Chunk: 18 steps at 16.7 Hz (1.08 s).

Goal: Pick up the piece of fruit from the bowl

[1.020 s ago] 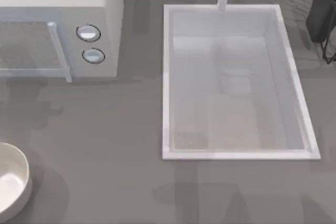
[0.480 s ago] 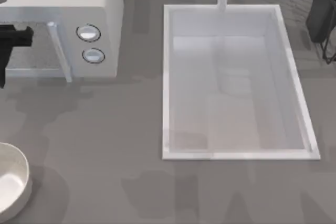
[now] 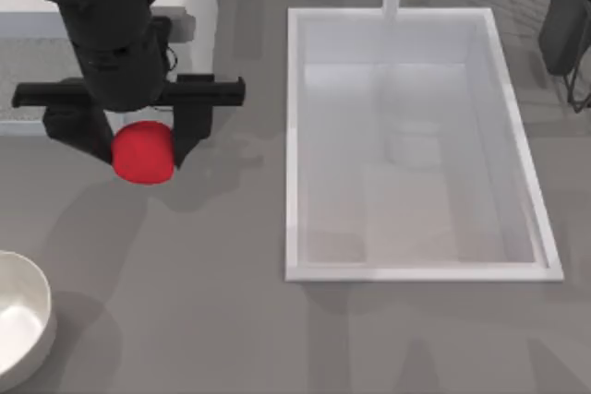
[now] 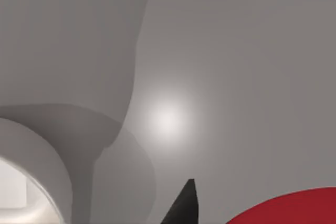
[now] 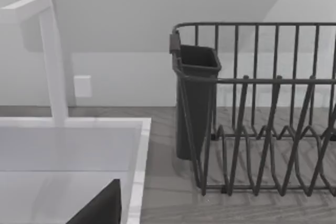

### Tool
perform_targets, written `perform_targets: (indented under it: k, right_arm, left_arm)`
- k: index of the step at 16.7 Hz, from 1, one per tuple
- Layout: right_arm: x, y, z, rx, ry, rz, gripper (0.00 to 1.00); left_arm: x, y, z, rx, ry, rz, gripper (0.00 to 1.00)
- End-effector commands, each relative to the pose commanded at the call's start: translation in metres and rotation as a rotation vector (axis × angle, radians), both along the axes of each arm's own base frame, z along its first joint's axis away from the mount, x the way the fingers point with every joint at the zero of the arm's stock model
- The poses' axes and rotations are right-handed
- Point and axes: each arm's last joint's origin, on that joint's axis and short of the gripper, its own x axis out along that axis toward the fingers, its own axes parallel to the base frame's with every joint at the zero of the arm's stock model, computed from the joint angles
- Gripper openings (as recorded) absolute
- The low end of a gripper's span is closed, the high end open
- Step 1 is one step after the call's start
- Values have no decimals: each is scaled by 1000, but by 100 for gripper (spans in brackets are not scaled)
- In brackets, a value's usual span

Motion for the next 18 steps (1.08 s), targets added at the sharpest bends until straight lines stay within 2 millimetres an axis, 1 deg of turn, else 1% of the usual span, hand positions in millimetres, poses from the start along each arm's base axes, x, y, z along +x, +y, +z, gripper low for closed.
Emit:
perform_targets:
  k: [4,5,7,10,12,14,16,18]
  right_arm:
    - [0,0,0,0,0,0,100]
    - [0,0,0,0,0,0,100]
    - [0,0,0,0,0,0,100]
    - [0,0,0,0,0,0,100]
    - [0,0,0,0,0,0,100]
    - [0,0,0,0,0,0,100]
    - [0,0,0,0,0,0,100]
    - [0,0,0,0,0,0,100]
  left_arm:
    - [0,2,-1,0,2,1,0]
    - [0,1,-4,0,3,1,0]
    - [2,1,-20,3,8,1,0]
    - [5,-1,-58,-5,-8,1,0]
    - [4,-1,-84,-7,-14,1,0]
    - [1,0,-103,-3,-5,0,0]
    - [0,0,-110,0,0,0,0]
    - [0,0,-110,0,0,0,0]
